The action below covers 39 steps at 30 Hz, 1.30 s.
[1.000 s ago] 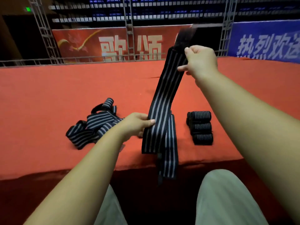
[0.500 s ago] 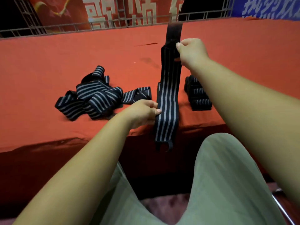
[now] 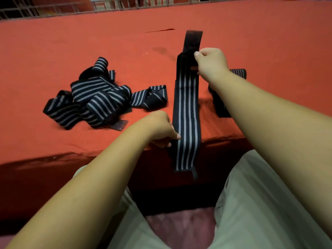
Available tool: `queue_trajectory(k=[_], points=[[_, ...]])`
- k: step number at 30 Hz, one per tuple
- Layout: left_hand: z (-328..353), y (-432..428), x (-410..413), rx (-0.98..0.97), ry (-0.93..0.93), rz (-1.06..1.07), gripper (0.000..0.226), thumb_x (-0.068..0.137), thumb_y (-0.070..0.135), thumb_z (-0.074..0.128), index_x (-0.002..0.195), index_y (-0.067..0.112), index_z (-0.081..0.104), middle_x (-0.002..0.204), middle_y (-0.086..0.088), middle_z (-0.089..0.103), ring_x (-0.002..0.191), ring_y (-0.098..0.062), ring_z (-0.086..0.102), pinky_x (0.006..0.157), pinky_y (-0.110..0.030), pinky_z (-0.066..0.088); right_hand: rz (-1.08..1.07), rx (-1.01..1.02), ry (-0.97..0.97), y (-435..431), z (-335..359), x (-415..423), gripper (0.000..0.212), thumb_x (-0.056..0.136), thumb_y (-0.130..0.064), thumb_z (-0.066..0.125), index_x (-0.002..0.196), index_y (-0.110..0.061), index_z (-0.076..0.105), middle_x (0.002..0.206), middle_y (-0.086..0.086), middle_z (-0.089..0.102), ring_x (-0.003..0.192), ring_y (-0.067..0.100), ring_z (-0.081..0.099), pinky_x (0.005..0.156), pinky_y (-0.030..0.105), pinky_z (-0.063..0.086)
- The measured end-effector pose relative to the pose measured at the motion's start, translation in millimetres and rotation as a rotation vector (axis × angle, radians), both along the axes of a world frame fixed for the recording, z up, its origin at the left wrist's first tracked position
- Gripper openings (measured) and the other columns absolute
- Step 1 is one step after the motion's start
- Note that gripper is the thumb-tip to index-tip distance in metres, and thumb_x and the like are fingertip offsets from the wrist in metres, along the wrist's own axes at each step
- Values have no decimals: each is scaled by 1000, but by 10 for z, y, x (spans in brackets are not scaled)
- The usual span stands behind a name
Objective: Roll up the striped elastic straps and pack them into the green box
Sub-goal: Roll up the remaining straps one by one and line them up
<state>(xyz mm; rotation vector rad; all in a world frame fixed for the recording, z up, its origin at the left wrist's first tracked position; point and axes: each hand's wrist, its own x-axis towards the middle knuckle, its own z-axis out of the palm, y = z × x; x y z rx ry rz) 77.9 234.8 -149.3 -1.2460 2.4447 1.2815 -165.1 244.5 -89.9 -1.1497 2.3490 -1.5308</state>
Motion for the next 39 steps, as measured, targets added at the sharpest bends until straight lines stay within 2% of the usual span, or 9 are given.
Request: queue_trajectory(k=[3, 8, 11, 15, 18, 21, 27, 32, 39], points=[[126, -87, -56, -100, -54, -96, 27, 87, 32, 91, 91, 11, 74, 81, -9, 79, 73, -23, 79, 63, -33, 63, 13, 29, -36, -175, -163, -142, 44, 93, -41, 51, 82, 0, 59, 76, 6, 55, 95, 47, 72, 83, 65, 59], [269, -485, -309, -231, 67, -45, 29, 95, 37, 81, 90, 9, 77, 79, -6, 81, 63, -19, 73, 54, -29, 56, 74, 81, -147, -356, -320, -190, 30, 109, -25, 52, 94, -1, 62, 88, 9, 60, 74, 14, 80, 90, 56, 59], [349, -798, -560, -296, 211, 67, 22, 102, 24, 71, 88, 8, 73, 72, -8, 75, 48, -19, 61, 40, -20, 44, 66, 110, -189, -500, -431, -252, 31, 111, -24, 50, 102, 1, 65, 91, 6, 62, 70, 10, 79, 94, 53, 61], [309, -1273, -952, -394, 338, 141, 5, 98, 14, 71, 101, 13, 74, 93, -12, 80, 77, -27, 77, 74, -37, 63, 4, 154, -218, -667, -518, -297, 29, 112, -23, 49, 110, -3, 70, 93, 4, 71, 77, 17, 80, 93, 50, 63], [174, -1559, -1219, -461, 271, 111, 28, 99, 23, 76, 125, 12, 74, 118, -10, 78, 107, -30, 75, 92, -36, 59, -36, 156, -343, -757, -564, -320, 22, 113, -21, 48, 110, -13, 68, 105, 10, 75, 89, 25, 81, 88, 51, 65], [27, -1767, -1416, -388, 225, 81, 47, 101, 32, 77, 139, 7, 67, 125, -15, 77, 112, -33, 74, 101, -41, 58, -62, 218, -419, -828, -618, -367, 23, 114, -21, 47, 97, -18, 63, 83, 4, 67, 98, 34, 80, 93, 53, 63], [-88, -1981, -1662, -207, 257, 109, 42, 100, 20, 78, 138, 5, 68, 93, -14, 76, 77, -27, 70, 76, -40, 63, -74, 387, -201, -1010, -820, -515, 29, 110, -29, 53, 128, -21, 73, 118, 6, 77, 108, 32, 75, 97, 46, 60], [-102, -2047, -1788, -277, 173, 86, 32, 96, 22, 83, 122, 4, 79, 105, -19, 80, 103, -36, 76, 100, -46, 60, -90, 425, -176, -1078, -870, -548, 33, 110, -38, 54, 138, -32, 70, 127, 0, 77, 114, 28, 74, 104, 43, 56], [-193, -2110, -1853, -373, 93, 73, 28, 97, 41, 78, 108, 15, 82, 100, -11, 80, 101, -33, 75, 98, -46, 59, -118, 419, -92, -1041, -847, -534, 29, 113, -34, 51, 129, -25, 73, 130, 6, 73, 118, 34, 66, 99, 43, 54]])
